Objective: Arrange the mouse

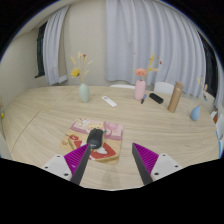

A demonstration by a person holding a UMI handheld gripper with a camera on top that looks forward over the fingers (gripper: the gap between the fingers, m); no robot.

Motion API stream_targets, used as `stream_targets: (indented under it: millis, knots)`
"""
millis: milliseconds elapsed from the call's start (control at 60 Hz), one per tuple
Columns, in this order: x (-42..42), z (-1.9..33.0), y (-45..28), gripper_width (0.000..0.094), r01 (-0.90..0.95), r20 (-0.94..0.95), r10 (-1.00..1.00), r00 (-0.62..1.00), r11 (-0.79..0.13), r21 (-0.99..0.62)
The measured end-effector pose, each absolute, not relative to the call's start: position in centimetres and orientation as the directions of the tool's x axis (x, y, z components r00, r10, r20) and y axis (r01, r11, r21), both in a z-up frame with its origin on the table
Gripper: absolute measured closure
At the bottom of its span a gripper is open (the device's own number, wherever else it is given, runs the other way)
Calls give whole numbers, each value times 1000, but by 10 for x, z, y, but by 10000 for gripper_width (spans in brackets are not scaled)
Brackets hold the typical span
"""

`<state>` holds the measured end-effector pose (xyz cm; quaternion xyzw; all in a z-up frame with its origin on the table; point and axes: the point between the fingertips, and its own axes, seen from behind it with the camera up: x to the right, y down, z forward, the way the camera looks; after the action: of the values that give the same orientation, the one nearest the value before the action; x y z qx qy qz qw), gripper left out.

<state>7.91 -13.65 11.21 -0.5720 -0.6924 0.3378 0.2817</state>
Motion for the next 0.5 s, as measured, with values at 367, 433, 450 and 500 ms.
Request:
stream_targets:
  millis: [367,433,450,500]
  knots:
    - [217,132,35,72,630,65,997,50,19,-776]
    - [231,131,52,68,632,68,994,84,0,-775]
    - [234,130,55,69,634,68,994,89,-4,-773]
    - [240,126,63,72,641,63,992,105,-19,-767]
